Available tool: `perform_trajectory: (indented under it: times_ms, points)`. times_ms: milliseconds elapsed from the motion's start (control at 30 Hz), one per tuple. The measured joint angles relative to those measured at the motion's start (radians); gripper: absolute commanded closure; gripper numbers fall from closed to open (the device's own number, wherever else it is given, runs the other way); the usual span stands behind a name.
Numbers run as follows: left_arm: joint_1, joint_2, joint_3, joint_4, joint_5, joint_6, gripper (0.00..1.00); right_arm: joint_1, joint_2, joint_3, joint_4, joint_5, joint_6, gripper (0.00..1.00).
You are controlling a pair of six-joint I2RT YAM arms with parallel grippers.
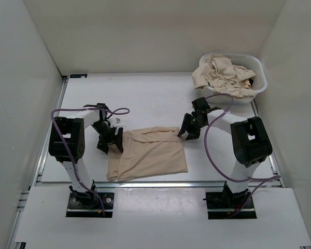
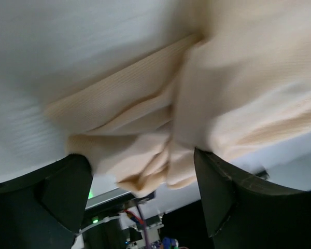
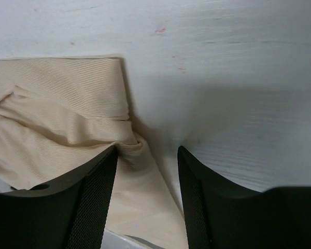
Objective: Fold and stack the trousers
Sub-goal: Fold the trousers
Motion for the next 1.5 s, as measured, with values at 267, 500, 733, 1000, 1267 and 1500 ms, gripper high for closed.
perform_trajectory:
  times_ms: [267,500,733,1000,1267,1500]
  points:
    - [-0.059,0.191,0.172,0.004,0.178,-0.004,0.82,0.029,0.071,0.044,0.026,-0.032,0.069,0.87]
    - [-0.04,0.295,0.331,-0.008,0.216,-0.001,0.86,0.0,0.143,0.15,-0.009,0.009,0.118,1.0]
    - [0.023,0.351,0.487,0.029,0.214,-0.002,0.86,-0.074,0.229,0.327,-0.068,0.1,0.151,1.0]
    - [0.029,0.385,0.565,0.041,0.175,0.003,0.42,-0.079,0.291,0.417,-0.111,0.122,0.111,0.64]
    - [0.051,0.351,0.581,0.026,0.104,0.003,0.19,-0.093,0.272,0.481,-0.182,0.138,-0.036,0.01]
    - [0.098,0.072,0.566,0.031,-0.144,0.006,0.0,-0.093,-0.031,0.418,-0.311,0.19,-0.133,0.01]
